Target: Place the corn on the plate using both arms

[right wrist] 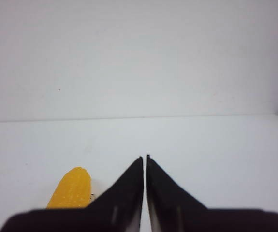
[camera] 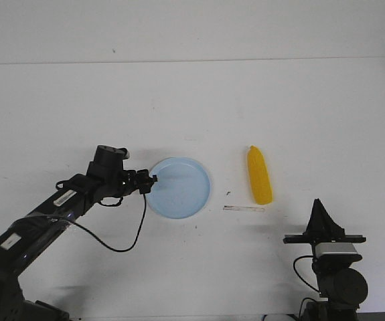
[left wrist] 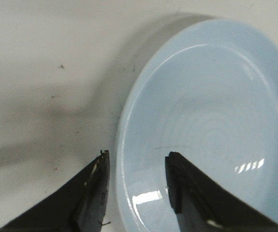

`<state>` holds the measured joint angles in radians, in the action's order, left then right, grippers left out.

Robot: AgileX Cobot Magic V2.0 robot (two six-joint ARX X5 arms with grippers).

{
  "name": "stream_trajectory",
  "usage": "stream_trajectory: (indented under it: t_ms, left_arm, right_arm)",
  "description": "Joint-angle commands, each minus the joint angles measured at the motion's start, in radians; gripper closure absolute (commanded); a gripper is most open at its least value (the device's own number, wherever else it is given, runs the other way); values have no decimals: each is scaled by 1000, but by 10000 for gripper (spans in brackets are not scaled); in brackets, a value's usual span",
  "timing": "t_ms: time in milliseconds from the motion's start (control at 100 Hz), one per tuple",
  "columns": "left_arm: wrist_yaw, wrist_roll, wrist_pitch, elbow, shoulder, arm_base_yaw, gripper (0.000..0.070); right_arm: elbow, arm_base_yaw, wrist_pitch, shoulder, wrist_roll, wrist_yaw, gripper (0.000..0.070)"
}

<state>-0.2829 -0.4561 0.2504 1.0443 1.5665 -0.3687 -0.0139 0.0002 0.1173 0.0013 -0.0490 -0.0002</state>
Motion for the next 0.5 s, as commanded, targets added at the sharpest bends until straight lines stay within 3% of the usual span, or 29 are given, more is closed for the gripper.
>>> stream_trajectory:
  t_ms: [0,40,210,360,490]
  left_arm:
    - [2,4,-5,8,-60,0,467]
    - [2,10,-6,3,-95,6,481]
    - [50,111,-52,-84,-303,68,699]
    - [130,237,-168,-256,-518,142,699]
    - [138,391,-253,-409,-714,223,699]
  right_arm:
    - [1,0,10,0,4,0,690]
    - [1,0,10,0,4,0,690]
    - [1,0,10,0,4,0,690]
    - [1,0,10,0,4,0,690]
    - [1,0,10,0,4,0,690]
